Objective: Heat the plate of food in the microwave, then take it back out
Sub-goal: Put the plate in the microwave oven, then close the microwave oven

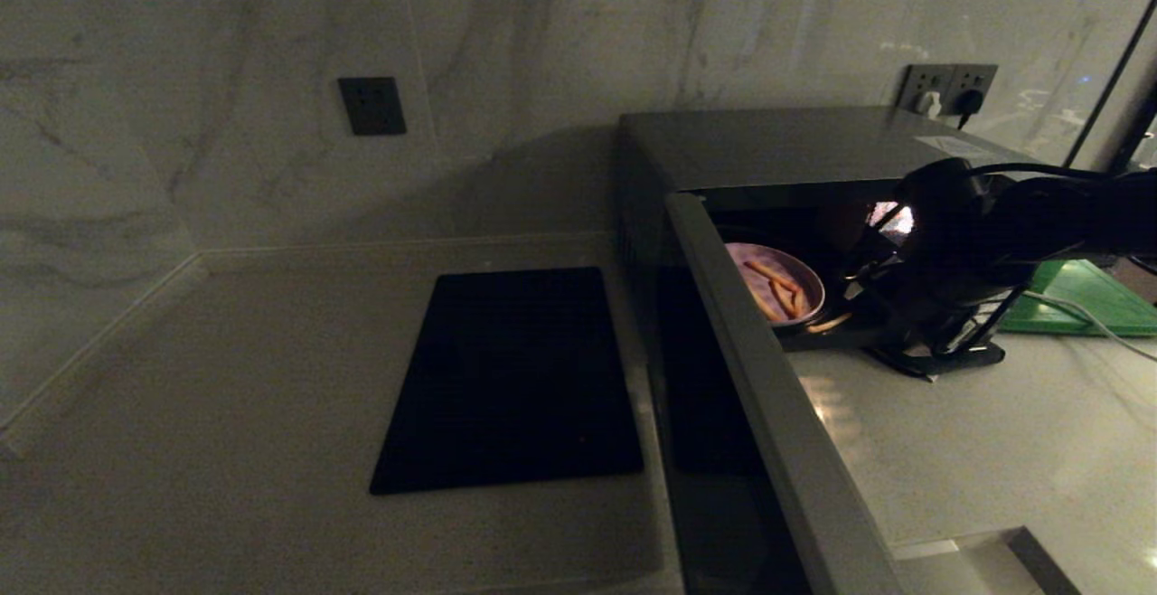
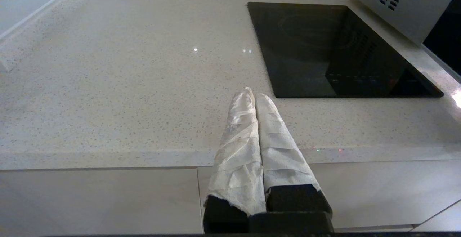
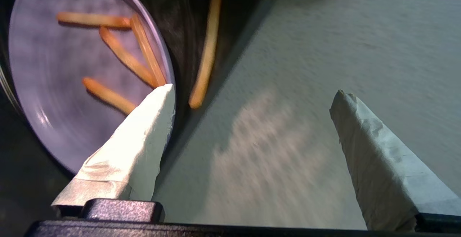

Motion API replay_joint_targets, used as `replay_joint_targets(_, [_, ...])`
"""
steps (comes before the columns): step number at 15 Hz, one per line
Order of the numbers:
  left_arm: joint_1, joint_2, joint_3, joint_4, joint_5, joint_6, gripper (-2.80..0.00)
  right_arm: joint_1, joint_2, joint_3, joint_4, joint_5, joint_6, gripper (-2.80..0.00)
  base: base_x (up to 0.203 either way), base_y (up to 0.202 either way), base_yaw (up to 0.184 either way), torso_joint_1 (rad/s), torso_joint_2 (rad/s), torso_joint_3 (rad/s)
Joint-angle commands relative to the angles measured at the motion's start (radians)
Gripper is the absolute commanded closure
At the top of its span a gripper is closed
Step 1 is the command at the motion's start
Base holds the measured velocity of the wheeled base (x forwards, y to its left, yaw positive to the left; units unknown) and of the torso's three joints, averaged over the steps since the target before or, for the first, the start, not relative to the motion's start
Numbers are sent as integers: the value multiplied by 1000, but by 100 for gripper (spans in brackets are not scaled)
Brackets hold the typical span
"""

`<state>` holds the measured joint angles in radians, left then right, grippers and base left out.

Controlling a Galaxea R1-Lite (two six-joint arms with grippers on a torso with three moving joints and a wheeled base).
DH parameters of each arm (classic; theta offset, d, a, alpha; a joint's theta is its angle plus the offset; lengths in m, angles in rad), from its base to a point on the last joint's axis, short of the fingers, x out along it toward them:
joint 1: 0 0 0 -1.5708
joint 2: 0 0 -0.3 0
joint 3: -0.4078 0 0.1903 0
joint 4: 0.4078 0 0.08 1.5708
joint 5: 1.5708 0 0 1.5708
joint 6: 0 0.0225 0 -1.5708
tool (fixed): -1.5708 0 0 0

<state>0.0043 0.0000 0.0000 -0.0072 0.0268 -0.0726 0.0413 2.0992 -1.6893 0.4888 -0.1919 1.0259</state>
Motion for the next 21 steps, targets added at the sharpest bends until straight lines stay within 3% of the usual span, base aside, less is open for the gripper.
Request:
replay_joint_targets(1, [0, 2, 0, 0, 1, -1, 0, 1, 67, -23, -25, -1, 15, -280, 0, 0, 0, 0, 0, 0])
replay_joint_targets(21, [0, 2, 0, 0, 1, -1, 0, -6, 160, -96, -73, -52, 2, -280, 0, 0, 0, 0, 0, 0])
